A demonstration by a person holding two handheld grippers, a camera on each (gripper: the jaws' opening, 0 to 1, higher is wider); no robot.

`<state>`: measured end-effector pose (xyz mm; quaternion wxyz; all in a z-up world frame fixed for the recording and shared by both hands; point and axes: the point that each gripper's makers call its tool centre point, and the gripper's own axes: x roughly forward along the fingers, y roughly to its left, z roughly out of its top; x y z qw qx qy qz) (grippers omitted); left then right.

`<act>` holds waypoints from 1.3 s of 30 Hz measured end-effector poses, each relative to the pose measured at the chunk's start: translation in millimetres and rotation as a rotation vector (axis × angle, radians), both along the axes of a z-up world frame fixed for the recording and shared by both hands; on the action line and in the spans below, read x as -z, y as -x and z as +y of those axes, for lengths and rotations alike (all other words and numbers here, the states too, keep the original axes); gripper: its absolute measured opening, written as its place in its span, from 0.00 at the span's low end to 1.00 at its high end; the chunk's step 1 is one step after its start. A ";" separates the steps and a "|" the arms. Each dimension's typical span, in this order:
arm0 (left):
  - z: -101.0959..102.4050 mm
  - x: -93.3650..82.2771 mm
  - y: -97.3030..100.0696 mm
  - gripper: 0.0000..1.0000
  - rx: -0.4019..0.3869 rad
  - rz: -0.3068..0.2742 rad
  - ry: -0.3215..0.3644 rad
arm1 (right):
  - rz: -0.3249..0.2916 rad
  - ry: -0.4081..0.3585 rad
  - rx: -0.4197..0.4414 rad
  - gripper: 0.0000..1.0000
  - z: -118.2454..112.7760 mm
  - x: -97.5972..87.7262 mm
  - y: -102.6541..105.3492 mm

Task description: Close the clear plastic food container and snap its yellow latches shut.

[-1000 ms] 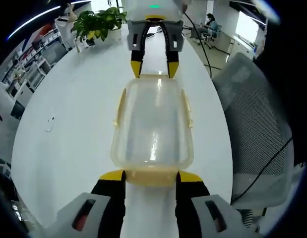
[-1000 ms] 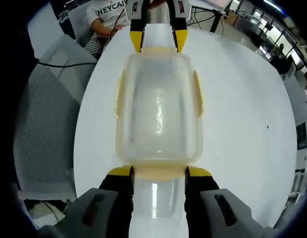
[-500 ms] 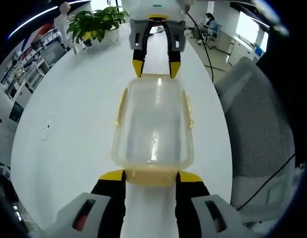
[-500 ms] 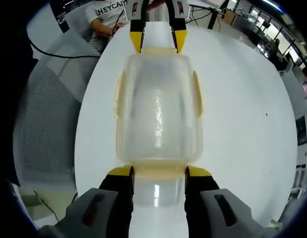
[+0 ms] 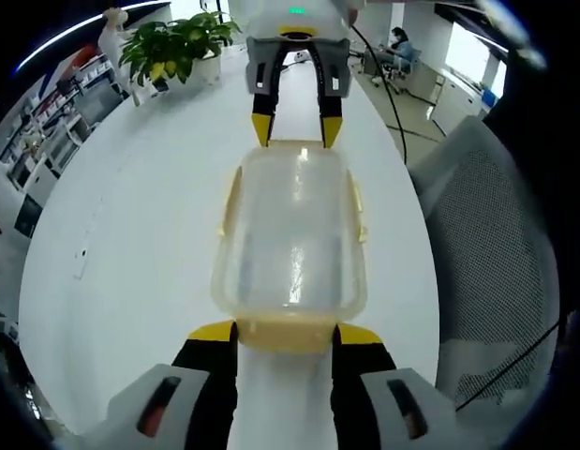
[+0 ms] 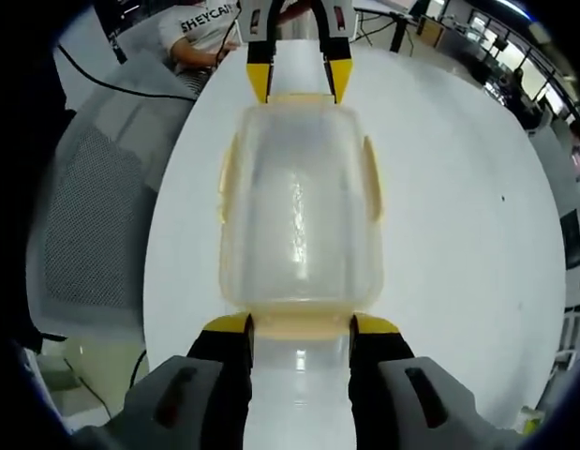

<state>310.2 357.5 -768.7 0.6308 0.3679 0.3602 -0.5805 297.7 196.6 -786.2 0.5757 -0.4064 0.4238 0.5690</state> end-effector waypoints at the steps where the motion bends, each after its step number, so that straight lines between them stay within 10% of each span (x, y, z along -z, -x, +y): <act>1: -1.6 0.1 0.2 0.33 -0.001 0.000 -0.002 | 0.000 0.001 -0.001 0.37 -1.5 0.2 0.2; 39: -70.8 9.4 3.4 0.33 0.019 0.006 -0.037 | -0.022 -0.042 -0.001 0.37 -69.9 -2.8 9.6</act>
